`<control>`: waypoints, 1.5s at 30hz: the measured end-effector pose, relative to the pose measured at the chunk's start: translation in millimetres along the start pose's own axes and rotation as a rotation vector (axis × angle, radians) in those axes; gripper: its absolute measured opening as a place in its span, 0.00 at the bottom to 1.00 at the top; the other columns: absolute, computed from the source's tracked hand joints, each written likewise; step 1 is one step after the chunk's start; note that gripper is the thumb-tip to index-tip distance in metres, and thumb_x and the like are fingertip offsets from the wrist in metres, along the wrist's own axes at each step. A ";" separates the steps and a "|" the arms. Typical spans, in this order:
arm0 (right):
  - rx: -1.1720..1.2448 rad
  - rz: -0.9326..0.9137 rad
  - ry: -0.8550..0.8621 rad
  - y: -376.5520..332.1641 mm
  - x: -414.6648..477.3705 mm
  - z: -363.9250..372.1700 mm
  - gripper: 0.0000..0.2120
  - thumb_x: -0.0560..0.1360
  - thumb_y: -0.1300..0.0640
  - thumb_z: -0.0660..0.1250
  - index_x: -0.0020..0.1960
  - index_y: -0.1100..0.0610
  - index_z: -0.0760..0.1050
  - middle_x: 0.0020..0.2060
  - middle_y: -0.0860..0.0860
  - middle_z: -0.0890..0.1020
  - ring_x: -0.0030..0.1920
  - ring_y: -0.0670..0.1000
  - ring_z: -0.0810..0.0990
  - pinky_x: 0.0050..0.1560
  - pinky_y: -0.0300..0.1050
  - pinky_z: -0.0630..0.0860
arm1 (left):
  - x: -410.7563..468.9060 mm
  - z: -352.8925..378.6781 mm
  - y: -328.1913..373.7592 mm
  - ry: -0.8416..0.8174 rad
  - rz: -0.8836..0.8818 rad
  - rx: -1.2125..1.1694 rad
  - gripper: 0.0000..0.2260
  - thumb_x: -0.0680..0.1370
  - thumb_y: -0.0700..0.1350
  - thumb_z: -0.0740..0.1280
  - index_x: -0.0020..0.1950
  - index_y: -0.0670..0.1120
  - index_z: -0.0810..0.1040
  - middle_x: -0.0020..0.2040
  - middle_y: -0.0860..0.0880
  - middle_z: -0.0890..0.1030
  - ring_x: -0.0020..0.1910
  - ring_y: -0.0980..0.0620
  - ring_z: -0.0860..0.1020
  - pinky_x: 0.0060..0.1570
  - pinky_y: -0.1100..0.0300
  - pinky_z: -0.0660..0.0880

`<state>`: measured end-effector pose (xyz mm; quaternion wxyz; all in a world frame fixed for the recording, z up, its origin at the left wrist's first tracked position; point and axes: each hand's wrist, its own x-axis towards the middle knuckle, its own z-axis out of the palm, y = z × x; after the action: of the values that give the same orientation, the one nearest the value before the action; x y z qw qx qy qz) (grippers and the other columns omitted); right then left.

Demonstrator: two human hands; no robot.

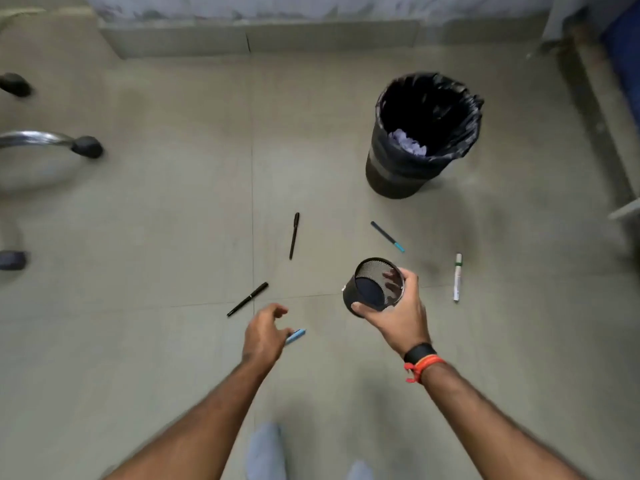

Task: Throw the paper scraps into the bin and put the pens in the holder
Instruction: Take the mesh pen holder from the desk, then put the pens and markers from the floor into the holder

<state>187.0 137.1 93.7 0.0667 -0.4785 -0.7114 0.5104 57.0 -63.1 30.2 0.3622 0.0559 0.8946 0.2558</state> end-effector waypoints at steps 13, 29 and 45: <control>-0.075 -0.139 -0.032 130.1 116.4 87.9 0.41 0.55 0.46 0.81 0.62 0.42 0.62 0.58 0.45 0.78 0.57 0.48 0.79 0.58 0.45 0.76 | 98.7 102.7 -77.5 -0.259 0.126 0.536 0.15 0.68 0.50 0.75 0.42 0.53 0.68 0.49 0.52 0.74 0.52 0.49 0.76 0.44 0.59 0.70; -0.159 -0.156 -0.111 155.2 109.4 125.0 0.44 0.57 0.49 0.82 0.65 0.48 0.61 0.57 0.45 0.76 0.60 0.51 0.77 0.56 0.38 0.71 | 108.0 52.3 -42.3 -0.068 0.249 0.146 0.06 0.68 0.48 0.76 0.42 0.48 0.84 0.37 0.52 0.83 0.40 0.55 0.81 0.39 0.63 0.74; -0.114 -0.158 -0.020 167.5 94.8 51.2 0.53 0.57 0.49 0.83 0.72 0.44 0.55 0.63 0.47 0.73 0.55 0.50 0.78 0.56 0.48 0.78 | 102.1 66.3 73.5 0.081 0.530 -0.223 0.06 0.67 0.42 0.76 0.41 0.48 0.83 0.38 0.52 0.86 0.39 0.57 0.84 0.46 0.57 0.81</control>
<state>209.3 177.8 -100.1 0.0720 -0.4187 -0.7755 0.4669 21.0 57.2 -36.6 0.2507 0.2374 0.8287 0.4405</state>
